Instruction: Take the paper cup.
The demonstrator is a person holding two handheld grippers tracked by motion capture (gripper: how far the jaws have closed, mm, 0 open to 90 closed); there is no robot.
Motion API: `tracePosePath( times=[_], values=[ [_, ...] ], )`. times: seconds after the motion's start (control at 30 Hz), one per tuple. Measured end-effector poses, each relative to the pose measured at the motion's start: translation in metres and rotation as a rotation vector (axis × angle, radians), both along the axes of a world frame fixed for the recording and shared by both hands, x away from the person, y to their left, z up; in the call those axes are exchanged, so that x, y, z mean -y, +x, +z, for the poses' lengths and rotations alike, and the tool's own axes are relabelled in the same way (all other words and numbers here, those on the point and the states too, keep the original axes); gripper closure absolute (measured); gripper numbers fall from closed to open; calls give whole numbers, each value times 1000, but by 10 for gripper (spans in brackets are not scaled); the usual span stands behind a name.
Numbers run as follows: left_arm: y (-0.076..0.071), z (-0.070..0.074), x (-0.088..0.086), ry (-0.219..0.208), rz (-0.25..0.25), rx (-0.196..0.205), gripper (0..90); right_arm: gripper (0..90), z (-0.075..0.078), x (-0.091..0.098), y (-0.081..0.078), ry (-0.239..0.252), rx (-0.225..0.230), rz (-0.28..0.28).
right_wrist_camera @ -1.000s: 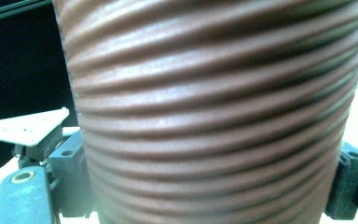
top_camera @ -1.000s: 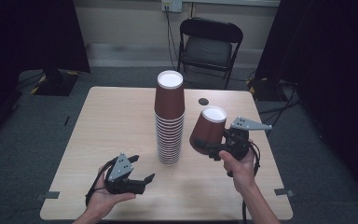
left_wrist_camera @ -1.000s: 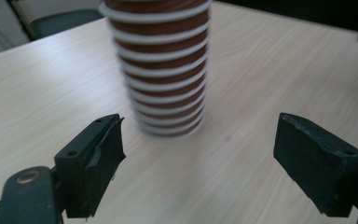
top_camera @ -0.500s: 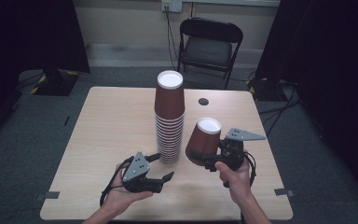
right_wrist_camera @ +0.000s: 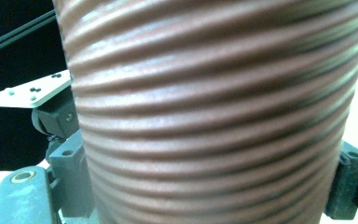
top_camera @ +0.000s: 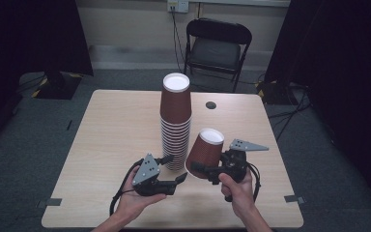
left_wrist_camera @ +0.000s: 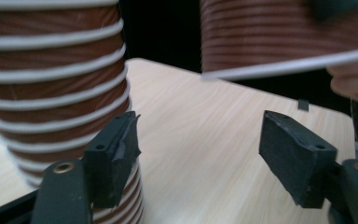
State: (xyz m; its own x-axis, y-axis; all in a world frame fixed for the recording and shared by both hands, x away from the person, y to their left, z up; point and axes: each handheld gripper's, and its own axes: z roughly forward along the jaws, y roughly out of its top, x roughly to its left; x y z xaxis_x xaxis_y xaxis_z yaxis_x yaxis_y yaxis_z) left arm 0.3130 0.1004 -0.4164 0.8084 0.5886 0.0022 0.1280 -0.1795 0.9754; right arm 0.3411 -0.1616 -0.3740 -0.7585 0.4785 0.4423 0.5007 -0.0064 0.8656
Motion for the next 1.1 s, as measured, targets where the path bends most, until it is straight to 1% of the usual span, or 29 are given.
tracePosePath(
  times=[0.07,0.1,0.13,0.17,0.2,0.23,0.3,0.33,0.37,0.4,0.43,0.47,0.5,0.53,0.57,0.6,0.63,0.67,0.7,0.73,0.83,0.9,0.97,1.0,1.03,1.1],
  values=[
    [-1,1,3,-5,-3,8,255,134,-2,-2,-2,16,-23,15],
    [-3,0,5,1,1,17,255,134,-2,-2,-2,16,-23,15],
    [-4,-1,8,16,-1,40,258,135,-3,-4,-2,18,-31,20],
    [-4,-1,8,16,-1,40,286,135,-3,-5,-3,23,-37,26],
    [-5,-2,9,12,7,52,286,135,-3,-5,-3,23,-37,26],
    [-5,-2,10,5,16,72,328,135,-4,-5,-3,30,-46,32],
    [-6,-3,12,-6,36,113,385,135,-5,-7,-4,37,-57,39],
    [-7,-3,14,-18,56,148,441,135,-6,-8,-3,68,-93,55],
    [-7,-3,14,-18,56,148,454,135,-6,-8,-3,68,-93,55],
    [-7,-3,15,-23,71,169,454,136,-7,-9,-3,72,-108,55],
    [-7,-3,16,-33,92,213,475,136,-7,-11,-3,68,-114,52],
    [-8,-3,17,-33,103,234,505,136,-7,-13,-4,77,-124,59],
    [-8,-3,17,-33,103,234,522,136,-7,-13,-4,77,-124,59],
    [-9,-4,18,-35,101,274,540,137,-7,-14,-4,87,-140,67],
    [-9,-4,18,-35,101,274,553,137,-7,-14,-4,87,-140,67],
    [-10,-4,19,-29,99,293,570,138,-7,-16,-5,96,-153,71],
    [-10,-4,19,-29,99,293,584,138,-7,-16,-5,96,-153,71],
    [-10,-4,19,-28,94,301,584,138,-7,-17,-5,101,-159,74],
    [-11,-4,19,-24,95,306,597,139,-7,-18,-5,112,-171,78],
    [-11,-5,20,-24,92,315,596,140,-8,-20,-5,133,-197,90],
    [-11,-5,21,-30,101,323,596,139,-8,-23,-5,131,-206,88],
    [-11,-4,21,-39,103,326,602,140,-9,-25,-5,136,-214,98],
    [-10,-4,20,-52,100,324,640,140,-10,-27,-6,127,-222,99],
    [-10,-5,20,-74,96,315,664,139,-10,-28,-5,134,-229,103],
    [-9,-5,18,-84,97,314,699,134,-11,-29,-5,124,-224,103],
    [-9,-7,17,-94,90,322,706,128,-11,-30,-6,122,-228,101]
  ],
)
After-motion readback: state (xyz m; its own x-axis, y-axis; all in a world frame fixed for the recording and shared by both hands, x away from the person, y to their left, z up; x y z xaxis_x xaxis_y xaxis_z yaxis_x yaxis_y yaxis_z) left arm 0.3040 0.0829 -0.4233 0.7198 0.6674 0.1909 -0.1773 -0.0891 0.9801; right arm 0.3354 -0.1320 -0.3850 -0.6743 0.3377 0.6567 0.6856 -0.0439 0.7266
